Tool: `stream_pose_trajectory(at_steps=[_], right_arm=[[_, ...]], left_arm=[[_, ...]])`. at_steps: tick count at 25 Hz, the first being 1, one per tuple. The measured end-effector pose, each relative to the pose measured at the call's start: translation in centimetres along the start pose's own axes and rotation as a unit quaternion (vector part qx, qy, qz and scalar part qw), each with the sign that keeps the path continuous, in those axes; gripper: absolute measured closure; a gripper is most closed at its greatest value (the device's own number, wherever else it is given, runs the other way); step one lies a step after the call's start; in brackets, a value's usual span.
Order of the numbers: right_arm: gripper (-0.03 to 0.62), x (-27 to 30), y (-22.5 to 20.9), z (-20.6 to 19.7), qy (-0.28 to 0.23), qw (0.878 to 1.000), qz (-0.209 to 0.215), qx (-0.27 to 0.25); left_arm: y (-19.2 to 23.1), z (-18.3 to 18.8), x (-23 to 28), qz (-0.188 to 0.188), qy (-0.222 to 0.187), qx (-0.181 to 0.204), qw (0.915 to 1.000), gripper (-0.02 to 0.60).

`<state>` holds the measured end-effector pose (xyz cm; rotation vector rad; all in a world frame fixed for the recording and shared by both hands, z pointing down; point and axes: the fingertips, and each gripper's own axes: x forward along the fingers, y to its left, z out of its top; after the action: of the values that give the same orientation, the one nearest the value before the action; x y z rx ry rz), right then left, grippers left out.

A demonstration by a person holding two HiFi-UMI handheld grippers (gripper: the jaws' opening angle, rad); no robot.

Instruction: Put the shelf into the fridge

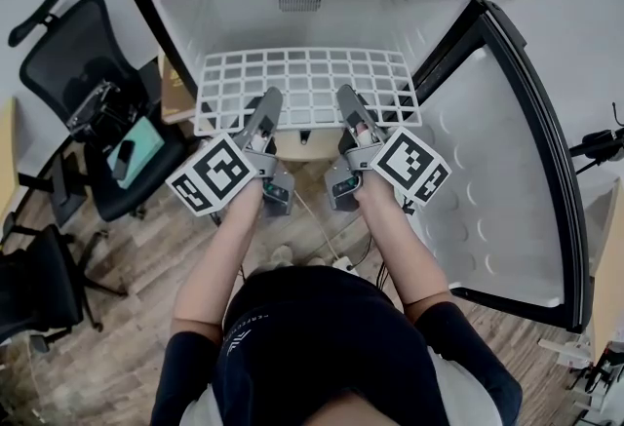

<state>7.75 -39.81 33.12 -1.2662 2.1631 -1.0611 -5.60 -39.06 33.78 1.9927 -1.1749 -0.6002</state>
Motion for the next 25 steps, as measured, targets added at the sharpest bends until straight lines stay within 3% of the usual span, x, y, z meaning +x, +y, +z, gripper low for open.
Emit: stream_pose_trajectory(at_steps=[25], right_arm=[[0.493,3.0,-1.4,1.1,-0.008,1.000,-0.009,0.013]], left_arm=[[1.4,1.1,2.6,-0.010,-0.014,0.007,0.9998,0.446]])
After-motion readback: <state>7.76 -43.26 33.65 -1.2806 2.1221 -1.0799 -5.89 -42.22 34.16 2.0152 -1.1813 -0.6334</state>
